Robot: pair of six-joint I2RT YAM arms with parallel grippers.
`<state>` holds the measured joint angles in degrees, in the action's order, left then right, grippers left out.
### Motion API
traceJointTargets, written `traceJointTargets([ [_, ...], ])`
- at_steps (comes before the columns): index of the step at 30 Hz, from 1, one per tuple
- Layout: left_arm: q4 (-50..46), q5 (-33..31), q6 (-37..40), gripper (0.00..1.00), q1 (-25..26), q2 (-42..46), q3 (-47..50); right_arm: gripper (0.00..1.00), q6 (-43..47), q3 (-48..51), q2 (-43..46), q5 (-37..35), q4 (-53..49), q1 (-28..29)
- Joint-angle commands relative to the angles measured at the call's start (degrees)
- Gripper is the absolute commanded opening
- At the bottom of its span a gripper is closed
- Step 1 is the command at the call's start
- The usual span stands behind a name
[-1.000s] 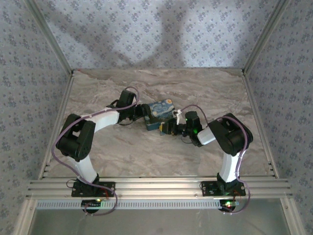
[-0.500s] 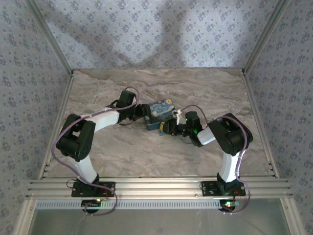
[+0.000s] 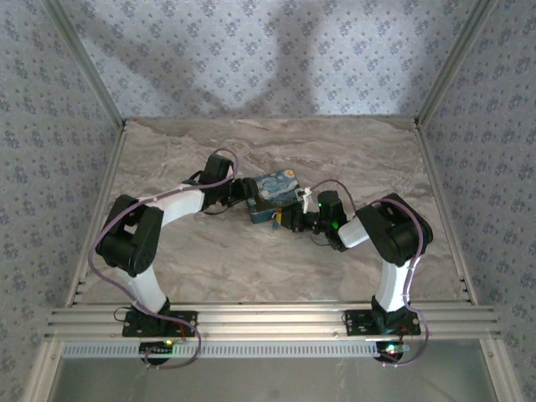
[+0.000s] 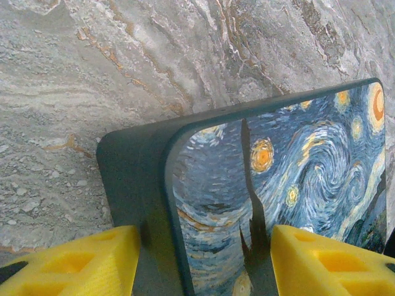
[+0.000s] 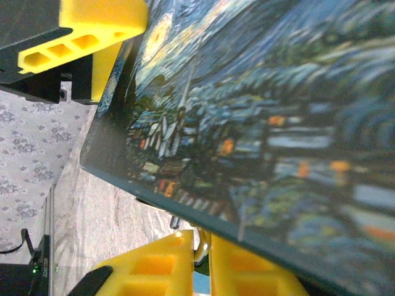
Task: Unlock a padlock with a key
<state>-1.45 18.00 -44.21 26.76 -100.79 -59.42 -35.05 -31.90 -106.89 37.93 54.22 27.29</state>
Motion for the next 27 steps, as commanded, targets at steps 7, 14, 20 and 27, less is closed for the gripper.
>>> traceJointTargets([
  [7,-4.44,-1.65,0.28,0.58,0.72,0.95,2.07,0.09,-2.24,0.53,-0.95,-0.13,-0.75,0.06],
  [14,-4.35,-1.72,0.44,0.58,0.74,1.04,2.31,0.08,-4.76,1.28,-0.08,-1.53,1.43,-0.41],
  [20,-4.08,-1.74,0.52,0.58,0.69,0.91,2.74,0.08,-5.75,2.34,1.92,-3.34,1.98,-1.14],
  [27,-3.80,-1.61,0.45,0.58,0.73,0.95,3.08,0.07,-7.77,2.49,3.62,-4.62,2.56,-1.58],
])
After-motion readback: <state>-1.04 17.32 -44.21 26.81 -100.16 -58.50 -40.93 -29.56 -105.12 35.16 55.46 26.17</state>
